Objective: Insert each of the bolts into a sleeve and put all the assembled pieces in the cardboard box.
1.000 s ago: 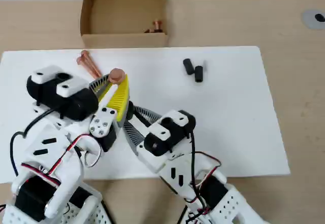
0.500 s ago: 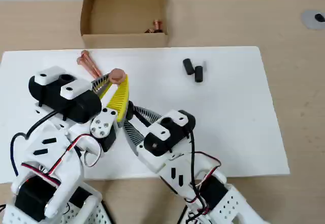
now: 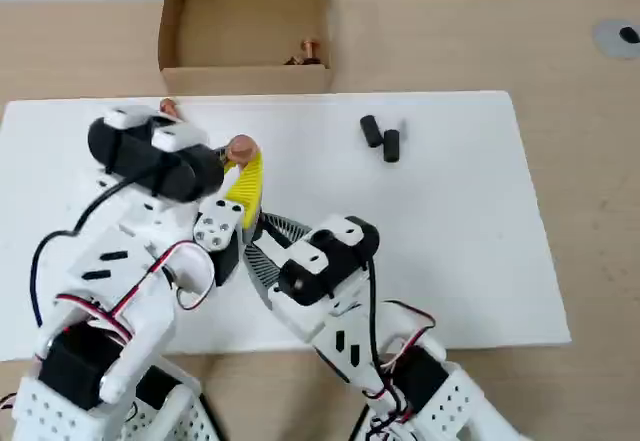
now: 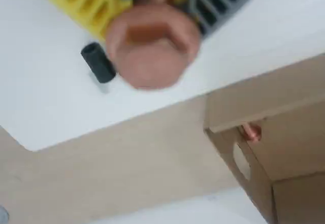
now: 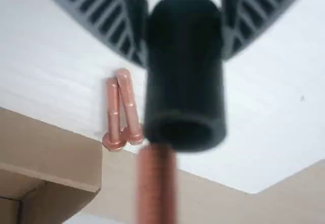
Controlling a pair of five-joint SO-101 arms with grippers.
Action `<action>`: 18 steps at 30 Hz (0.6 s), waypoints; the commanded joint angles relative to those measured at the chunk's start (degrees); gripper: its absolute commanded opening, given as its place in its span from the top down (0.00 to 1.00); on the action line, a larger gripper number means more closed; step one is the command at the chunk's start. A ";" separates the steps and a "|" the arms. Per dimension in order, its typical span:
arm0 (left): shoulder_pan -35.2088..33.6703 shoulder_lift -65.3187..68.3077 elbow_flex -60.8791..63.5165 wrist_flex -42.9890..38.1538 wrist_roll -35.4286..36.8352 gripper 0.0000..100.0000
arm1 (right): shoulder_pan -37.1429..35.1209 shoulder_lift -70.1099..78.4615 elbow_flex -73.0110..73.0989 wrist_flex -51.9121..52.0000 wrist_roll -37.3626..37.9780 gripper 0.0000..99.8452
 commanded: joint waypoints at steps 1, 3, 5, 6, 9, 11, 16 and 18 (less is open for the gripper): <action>0.70 0.48 -4.48 0.18 0.44 0.99 | -0.66 -8.04 -0.13 -0.18 -0.26 0.99; 0.70 0.31 -4.48 0.18 0.44 0.99 | -0.66 -8.04 -0.13 -0.18 -0.26 0.99; 0.70 0.31 -4.48 0.26 0.44 0.99 | -0.66 -8.04 -0.13 -0.09 -0.26 0.99; 0.70 0.22 -4.48 0.35 0.35 0.99 | -0.66 -8.04 -0.13 -0.09 -0.26 0.99; 0.88 0.57 -7.91 3.43 0.35 0.99 | -0.66 -8.04 -0.13 -0.09 -0.26 0.99; 0.97 0.66 -10.55 6.33 0.35 0.99 | -0.66 -8.04 -0.13 -0.09 -0.26 0.99; 1.05 0.66 -13.71 11.25 0.35 0.99 | -0.66 -8.04 -0.13 -0.09 -0.26 0.99; 1.05 0.66 -13.71 11.69 0.62 0.99 | -0.66 -8.04 -0.13 -0.09 -0.26 0.99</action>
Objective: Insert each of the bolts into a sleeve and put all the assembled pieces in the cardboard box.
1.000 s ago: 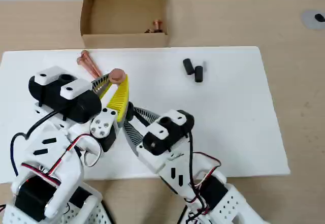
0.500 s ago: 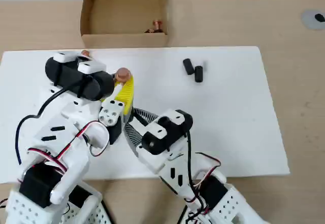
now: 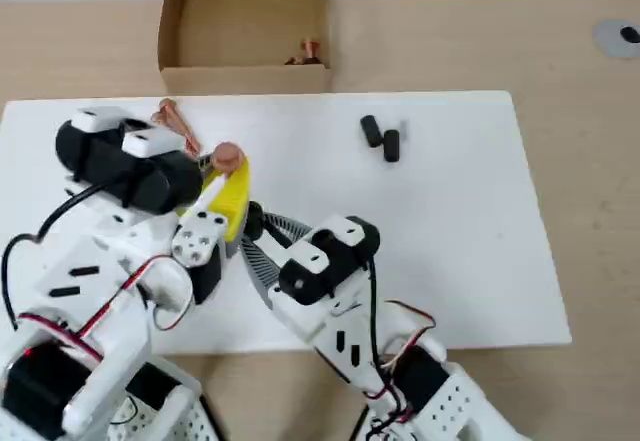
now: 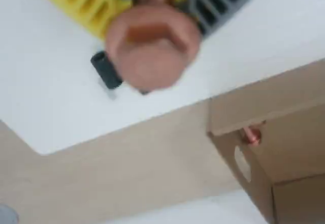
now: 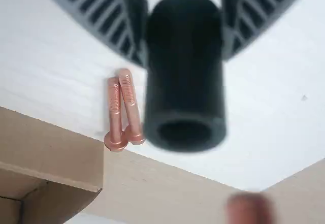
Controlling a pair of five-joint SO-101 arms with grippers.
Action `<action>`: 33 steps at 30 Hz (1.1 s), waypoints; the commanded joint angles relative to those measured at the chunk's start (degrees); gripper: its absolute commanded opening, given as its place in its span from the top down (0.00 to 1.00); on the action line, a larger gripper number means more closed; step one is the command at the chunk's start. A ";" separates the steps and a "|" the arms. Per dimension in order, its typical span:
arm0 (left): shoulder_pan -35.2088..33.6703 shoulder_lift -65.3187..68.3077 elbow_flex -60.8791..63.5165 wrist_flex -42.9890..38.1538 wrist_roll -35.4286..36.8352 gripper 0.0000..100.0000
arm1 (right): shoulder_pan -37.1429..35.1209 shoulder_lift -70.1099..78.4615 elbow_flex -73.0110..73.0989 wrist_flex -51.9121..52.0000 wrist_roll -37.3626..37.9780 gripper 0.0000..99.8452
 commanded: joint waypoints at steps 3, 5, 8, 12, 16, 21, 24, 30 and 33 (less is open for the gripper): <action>0.97 0.22 -3.16 0.70 1.14 0.99 | -0.84 -8.04 -0.13 -0.09 -0.26 0.99; 2.20 0.22 -3.25 0.70 2.55 0.99 | -0.84 -8.04 -0.13 -0.09 -0.26 0.99; 4.04 0.22 -2.99 0.70 3.60 0.99 | -0.84 -8.04 -0.13 -0.09 -0.26 0.99; 4.92 0.22 -2.90 0.62 3.87 0.99 | -0.84 -8.04 -0.13 -0.09 -0.26 0.99; 4.57 0.13 -3.08 0.79 3.60 0.99 | -0.84 -8.04 -0.13 -0.09 -0.26 0.99; 4.48 0.13 -2.99 0.70 3.16 0.99 | -0.84 -8.04 -0.13 -0.09 -0.26 0.99; 4.48 0.04 -2.90 0.62 1.67 0.99 | -0.84 -8.13 -0.13 -0.09 -0.26 0.99; 4.48 0.04 -2.81 0.62 1.49 0.99 | -0.84 -8.22 -0.13 -0.09 -0.26 0.99; 4.48 0.04 -2.81 0.62 1.41 0.99 | -0.84 -8.22 -0.13 -0.09 -0.26 0.99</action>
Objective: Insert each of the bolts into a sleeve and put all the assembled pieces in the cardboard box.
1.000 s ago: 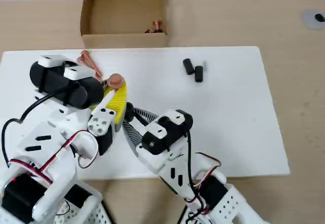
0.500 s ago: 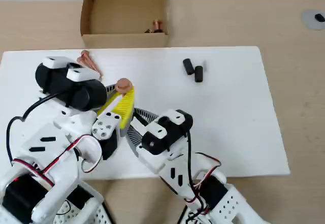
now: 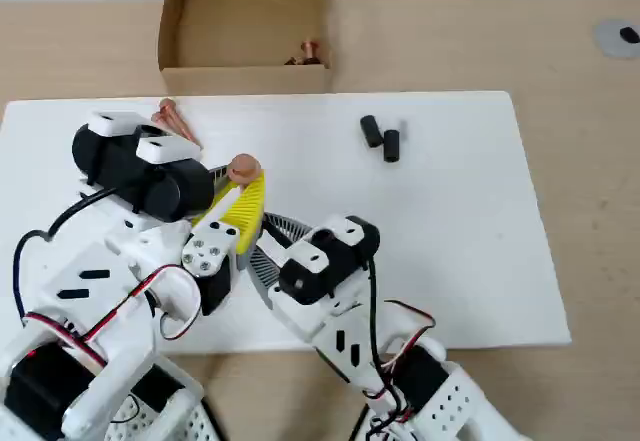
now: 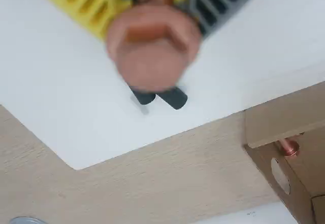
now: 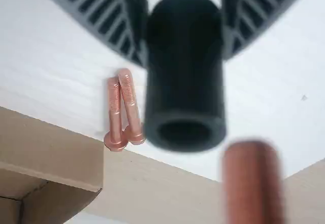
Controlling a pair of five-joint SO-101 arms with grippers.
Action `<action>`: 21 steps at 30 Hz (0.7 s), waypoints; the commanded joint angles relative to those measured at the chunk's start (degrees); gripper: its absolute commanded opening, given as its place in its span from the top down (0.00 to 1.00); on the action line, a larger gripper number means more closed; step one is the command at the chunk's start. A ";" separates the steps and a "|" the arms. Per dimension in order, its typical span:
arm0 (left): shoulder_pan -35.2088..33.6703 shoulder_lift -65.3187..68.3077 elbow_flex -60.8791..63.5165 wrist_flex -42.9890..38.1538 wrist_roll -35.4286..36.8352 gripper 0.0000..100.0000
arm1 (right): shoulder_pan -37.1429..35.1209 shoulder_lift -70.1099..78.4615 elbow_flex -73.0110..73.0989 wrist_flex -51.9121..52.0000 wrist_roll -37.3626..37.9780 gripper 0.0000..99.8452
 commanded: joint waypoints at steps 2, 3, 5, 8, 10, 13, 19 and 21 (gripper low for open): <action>0.26 0.04 -2.73 -0.09 -0.53 0.99 | -0.84 -8.22 -0.13 -0.09 -0.26 0.99; 0.18 0.04 -2.73 -0.09 -0.53 0.99 | -0.84 -8.22 -0.13 -0.09 -0.26 0.99; 0.18 0.04 -2.73 0.00 -0.62 0.99 | -0.84 -8.22 -0.13 -0.09 -0.26 0.99; 0.18 0.04 -2.55 -0.09 -2.55 0.99 | -0.84 -8.31 -0.13 -0.09 -0.26 0.99; -0.44 -0.04 -2.20 -0.09 -2.81 0.99 | -0.84 -8.31 -0.13 -0.09 -0.26 0.99; -2.29 0.04 -1.76 -0.18 -2.81 0.99 | -0.84 -8.31 -0.13 -0.09 -0.26 0.99; -2.20 -0.04 -1.85 -0.18 -2.55 0.99 | -0.84 -8.31 -0.13 -0.09 -0.26 0.99; -2.11 -0.04 -1.85 -0.18 -2.46 0.99 | -0.84 -8.31 -0.13 -0.09 -0.26 0.99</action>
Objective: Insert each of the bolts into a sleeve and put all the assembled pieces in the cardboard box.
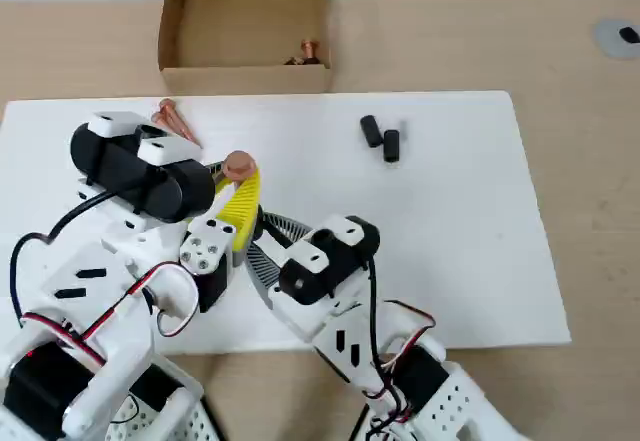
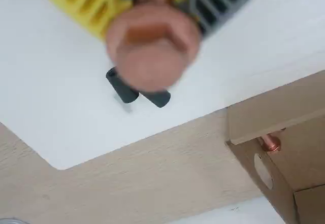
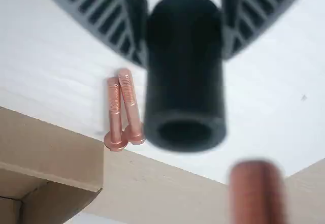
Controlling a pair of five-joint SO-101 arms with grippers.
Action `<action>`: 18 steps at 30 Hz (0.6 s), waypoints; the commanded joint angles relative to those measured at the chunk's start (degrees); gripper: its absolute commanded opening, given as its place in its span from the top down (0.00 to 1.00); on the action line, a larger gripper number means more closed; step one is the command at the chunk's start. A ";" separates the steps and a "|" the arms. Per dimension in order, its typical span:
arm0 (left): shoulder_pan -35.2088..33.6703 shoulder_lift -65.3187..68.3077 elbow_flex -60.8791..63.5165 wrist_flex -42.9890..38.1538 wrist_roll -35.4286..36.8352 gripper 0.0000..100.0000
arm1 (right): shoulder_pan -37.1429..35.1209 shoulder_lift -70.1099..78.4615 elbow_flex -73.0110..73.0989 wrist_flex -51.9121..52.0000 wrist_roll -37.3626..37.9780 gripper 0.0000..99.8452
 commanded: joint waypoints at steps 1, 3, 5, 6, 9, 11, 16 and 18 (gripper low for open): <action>-0.70 0.13 -1.85 -0.18 0.00 0.99 | -0.84 -8.31 -0.13 -0.09 -0.26 0.99; -0.70 0.13 -1.76 -0.18 0.00 0.99 | -0.84 -8.31 -0.13 -0.09 -0.26 0.99; -0.70 0.13 -1.76 -0.18 0.00 0.99 | -0.84 -8.31 -0.13 -0.09 -0.26 0.99; -0.70 0.13 -1.76 -0.18 0.00 0.99 | -0.84 -8.31 -0.13 -0.09 -0.26 0.99; -0.70 0.22 -1.76 -0.18 0.00 0.99 | -0.84 -8.31 -0.13 -0.09 -0.26 0.99; -0.70 0.22 -1.49 -0.26 0.00 0.99 | -0.84 -8.31 -0.13 -0.09 -0.26 0.99; -1.05 -0.13 4.04 -5.19 -0.26 0.99 | -0.84 -8.31 -0.13 -0.09 -0.26 0.99; -1.05 -0.13 5.36 -6.51 -0.26 0.99 | -0.84 -8.31 -0.13 -0.09 -0.26 0.99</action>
